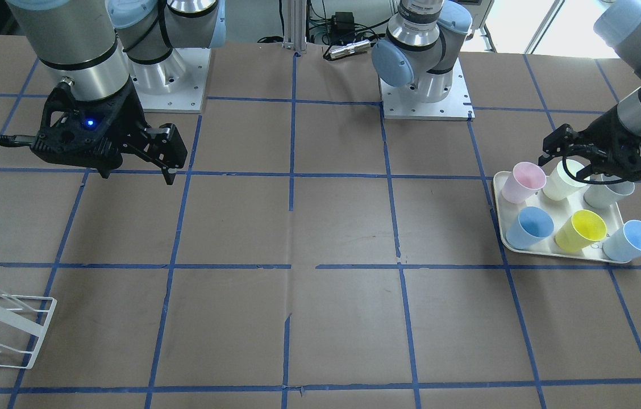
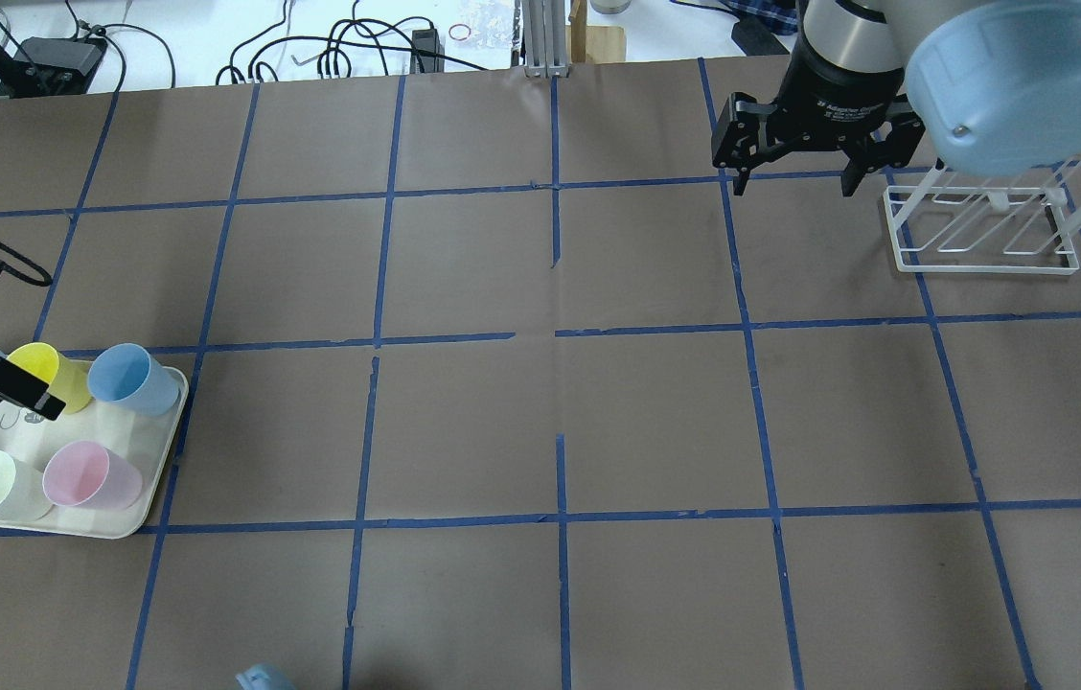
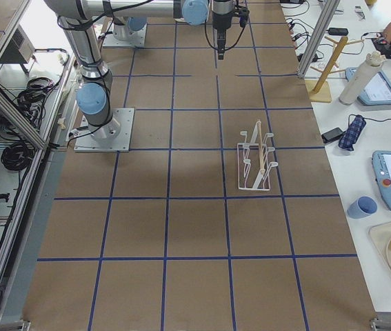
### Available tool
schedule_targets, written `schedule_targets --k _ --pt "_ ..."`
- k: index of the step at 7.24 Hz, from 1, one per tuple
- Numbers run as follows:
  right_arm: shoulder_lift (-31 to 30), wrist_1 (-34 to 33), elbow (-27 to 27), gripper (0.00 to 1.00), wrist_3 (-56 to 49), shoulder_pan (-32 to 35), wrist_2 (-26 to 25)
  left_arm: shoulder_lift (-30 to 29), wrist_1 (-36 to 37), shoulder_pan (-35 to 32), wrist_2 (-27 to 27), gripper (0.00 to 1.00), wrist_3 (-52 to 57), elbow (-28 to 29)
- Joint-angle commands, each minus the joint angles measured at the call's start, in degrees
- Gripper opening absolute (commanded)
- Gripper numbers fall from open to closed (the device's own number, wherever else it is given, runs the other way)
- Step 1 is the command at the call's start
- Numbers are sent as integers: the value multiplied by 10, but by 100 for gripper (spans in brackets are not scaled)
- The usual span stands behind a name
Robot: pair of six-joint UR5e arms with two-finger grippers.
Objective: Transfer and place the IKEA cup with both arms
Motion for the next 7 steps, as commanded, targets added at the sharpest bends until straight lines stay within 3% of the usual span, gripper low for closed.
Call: schedule_targets --k 1,5,7 --pt "0 0 0 100 0 0 1 32 -71 -129 -1 100 -191 64" --pt "0 -2 0 100 0 0 1 51 -71 -324 -2 100 -496 106" --pt "0 -2 0 100 0 0 2 60 -60 -353 0 100 -525 116"
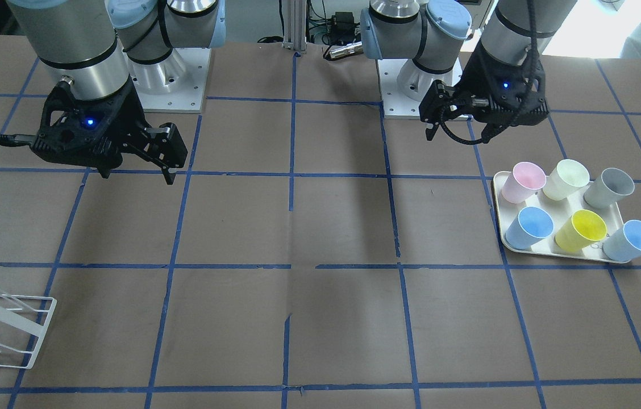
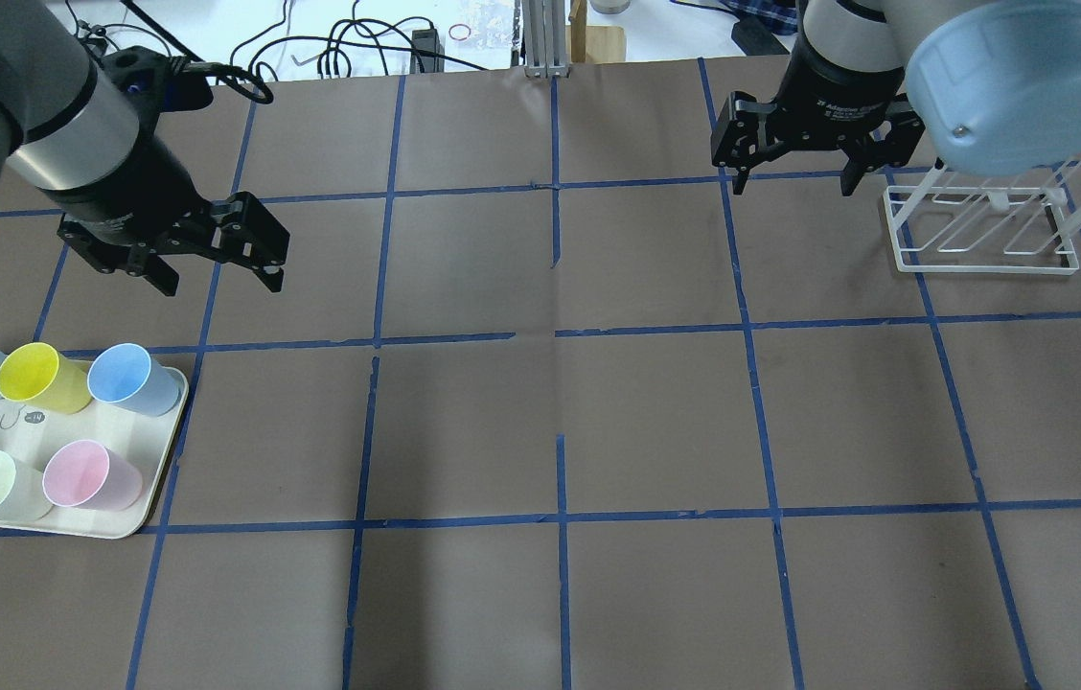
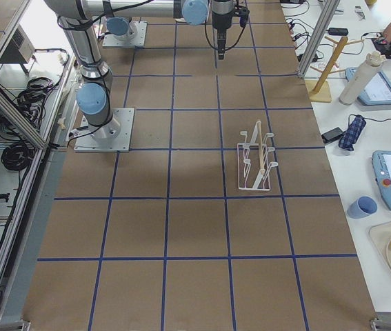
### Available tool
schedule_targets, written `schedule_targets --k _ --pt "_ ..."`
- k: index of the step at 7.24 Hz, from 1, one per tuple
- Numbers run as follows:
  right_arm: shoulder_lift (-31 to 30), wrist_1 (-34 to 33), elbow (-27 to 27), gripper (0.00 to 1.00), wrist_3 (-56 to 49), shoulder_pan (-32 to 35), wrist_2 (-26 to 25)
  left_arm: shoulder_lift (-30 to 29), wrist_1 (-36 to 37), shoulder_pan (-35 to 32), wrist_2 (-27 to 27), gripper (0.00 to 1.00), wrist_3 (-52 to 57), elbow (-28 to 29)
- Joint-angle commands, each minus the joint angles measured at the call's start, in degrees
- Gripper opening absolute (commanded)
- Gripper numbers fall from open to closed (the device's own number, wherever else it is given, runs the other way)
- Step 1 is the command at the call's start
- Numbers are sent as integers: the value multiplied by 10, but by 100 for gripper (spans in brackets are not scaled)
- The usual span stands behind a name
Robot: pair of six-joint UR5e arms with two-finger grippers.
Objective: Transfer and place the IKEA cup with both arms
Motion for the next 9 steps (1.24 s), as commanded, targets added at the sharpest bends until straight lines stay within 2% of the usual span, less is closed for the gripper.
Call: schedule_targets --k 1,6,7,9 --pt "0 1 0 100 0 1 0 -4 -5 -19 1 100 -22 29" --pt "0 1 -1 100 0 0 0 -100 -17 -16 0 100 -25 151" --pt "-2 2 0 100 0 0 0 -107 -56 -9 -2 100 -6 162" --pt "-2 2 0 100 0 0 -1 -109 -62 -7 0 100 27 161"
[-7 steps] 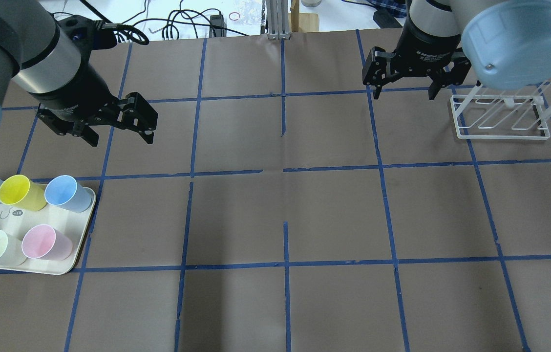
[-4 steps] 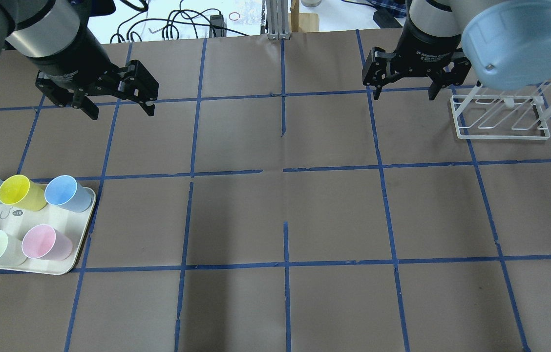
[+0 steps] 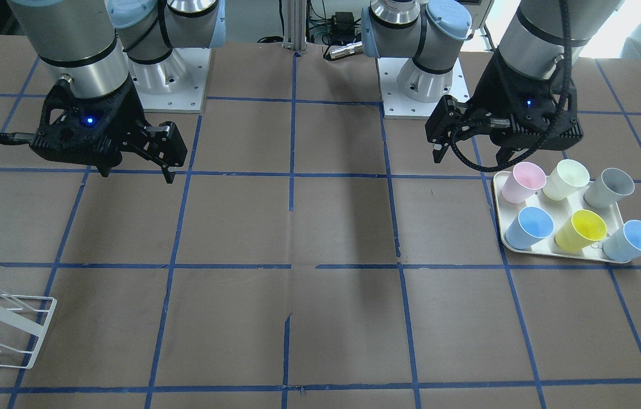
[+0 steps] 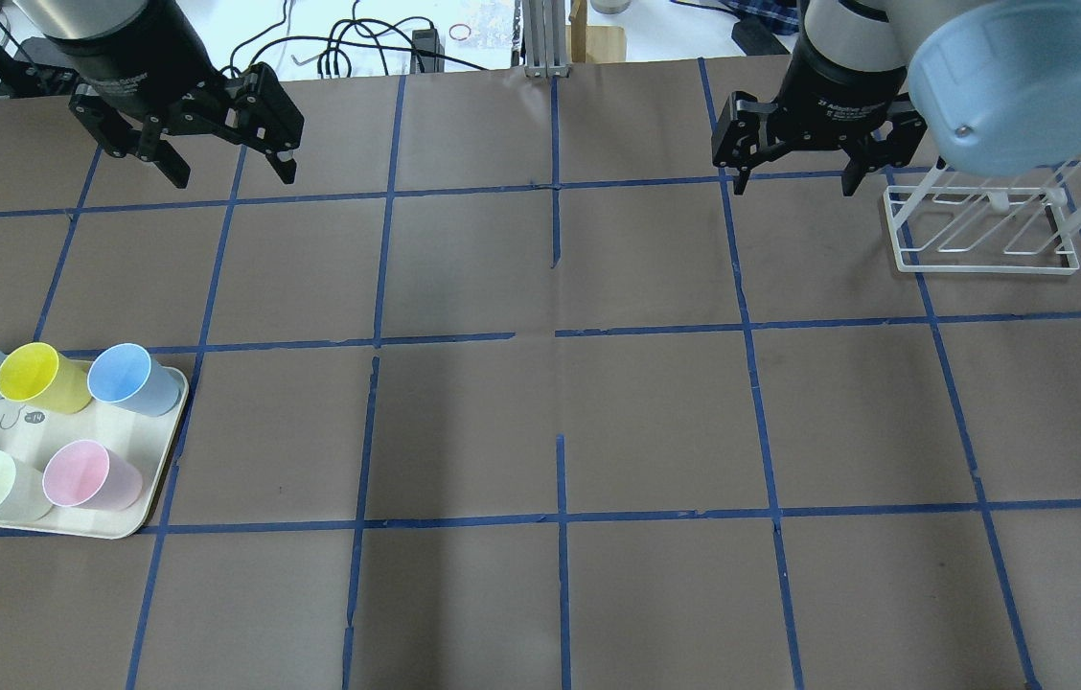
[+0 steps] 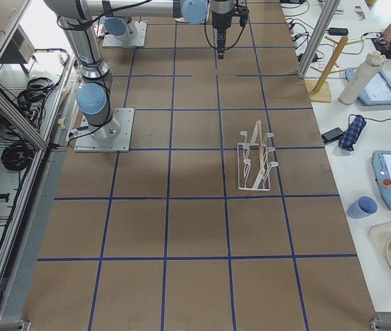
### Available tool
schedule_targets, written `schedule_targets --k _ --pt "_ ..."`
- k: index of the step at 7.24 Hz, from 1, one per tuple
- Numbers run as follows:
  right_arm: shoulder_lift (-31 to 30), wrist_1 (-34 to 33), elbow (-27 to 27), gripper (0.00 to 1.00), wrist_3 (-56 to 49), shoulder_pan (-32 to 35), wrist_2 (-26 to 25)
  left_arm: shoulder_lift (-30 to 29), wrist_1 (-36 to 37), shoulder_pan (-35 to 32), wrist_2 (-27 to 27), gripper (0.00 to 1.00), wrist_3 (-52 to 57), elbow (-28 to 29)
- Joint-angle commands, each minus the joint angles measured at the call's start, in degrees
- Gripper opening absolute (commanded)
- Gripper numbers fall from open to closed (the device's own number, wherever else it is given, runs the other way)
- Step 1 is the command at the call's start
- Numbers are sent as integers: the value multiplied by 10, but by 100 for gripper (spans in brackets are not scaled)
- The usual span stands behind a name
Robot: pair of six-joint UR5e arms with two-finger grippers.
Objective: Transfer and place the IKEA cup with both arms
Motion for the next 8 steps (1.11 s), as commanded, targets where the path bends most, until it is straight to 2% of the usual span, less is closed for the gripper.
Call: schedule_targets --k 1,8 --pt "0 0 0 100 0 0 1 -2 -6 -2 1 100 9 -4" --pt "0 1 0 100 0 0 1 3 -6 -3 -1 100 10 -9"
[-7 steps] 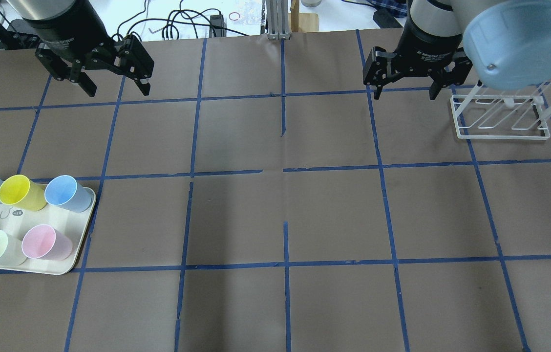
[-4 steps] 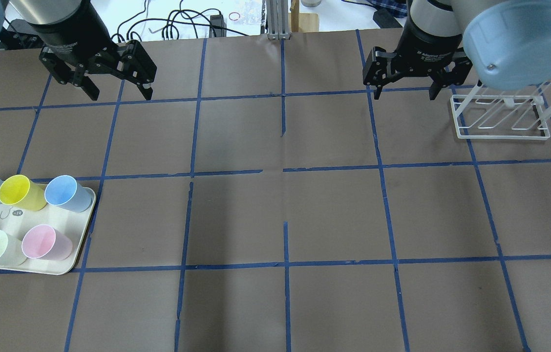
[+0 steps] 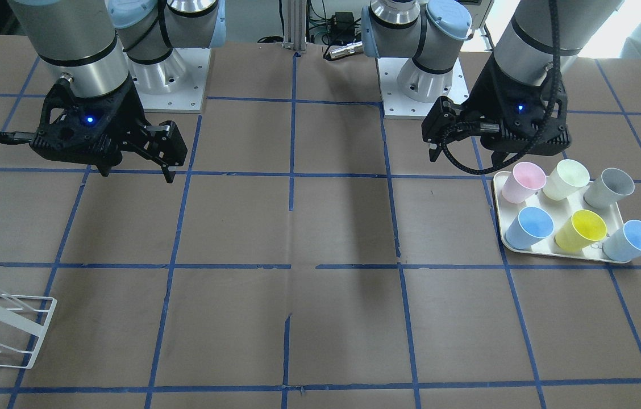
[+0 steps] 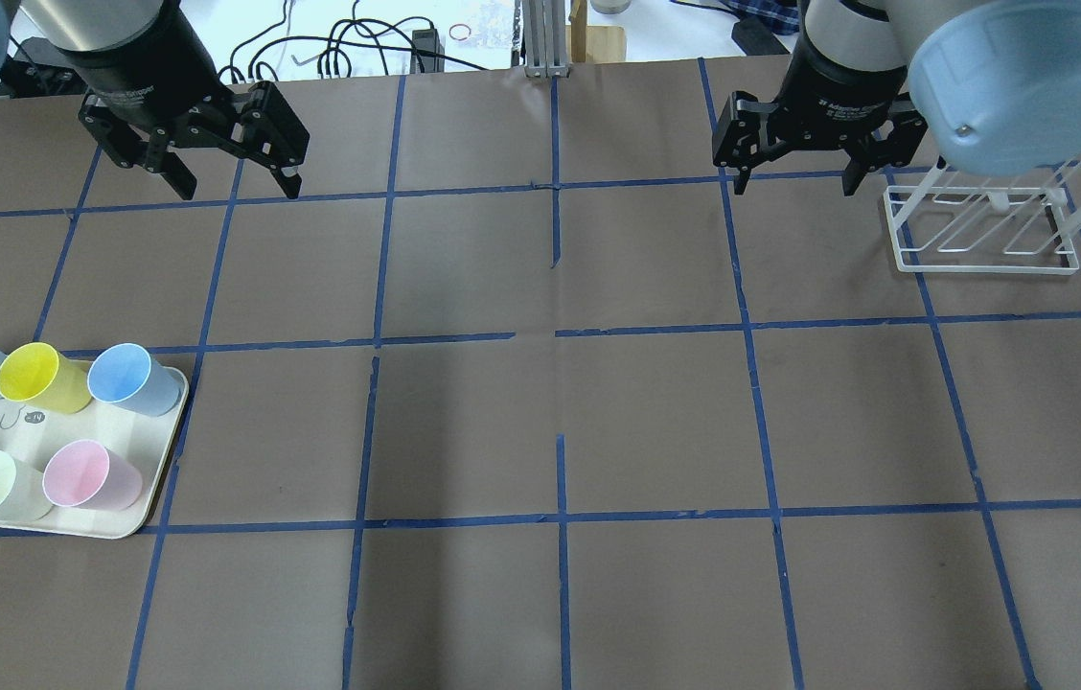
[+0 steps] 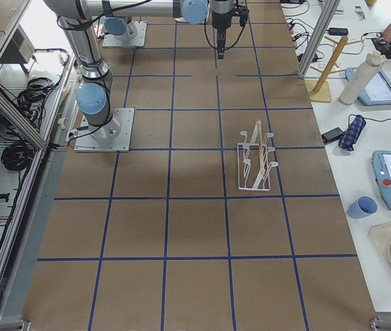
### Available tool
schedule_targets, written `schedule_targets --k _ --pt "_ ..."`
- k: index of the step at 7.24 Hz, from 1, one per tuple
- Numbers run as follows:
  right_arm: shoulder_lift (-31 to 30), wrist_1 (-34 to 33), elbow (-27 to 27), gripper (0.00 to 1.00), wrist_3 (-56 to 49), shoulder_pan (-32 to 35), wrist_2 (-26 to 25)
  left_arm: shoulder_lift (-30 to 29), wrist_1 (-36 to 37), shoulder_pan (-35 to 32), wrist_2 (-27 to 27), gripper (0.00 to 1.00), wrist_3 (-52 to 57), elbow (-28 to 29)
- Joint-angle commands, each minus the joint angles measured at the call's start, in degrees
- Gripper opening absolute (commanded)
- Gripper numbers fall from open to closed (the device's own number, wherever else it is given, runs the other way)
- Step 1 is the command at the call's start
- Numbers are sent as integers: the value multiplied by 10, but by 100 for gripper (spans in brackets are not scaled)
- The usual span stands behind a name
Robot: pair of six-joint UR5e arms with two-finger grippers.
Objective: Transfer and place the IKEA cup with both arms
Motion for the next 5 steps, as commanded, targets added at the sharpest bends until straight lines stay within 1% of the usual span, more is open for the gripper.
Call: schedule_targets --k 1,5 --pt "0 -1 0 100 0 0 3 2 -1 0 0 100 1 -2" --pt "0 0 0 100 0 0 2 9 -2 -1 0 100 1 -3"
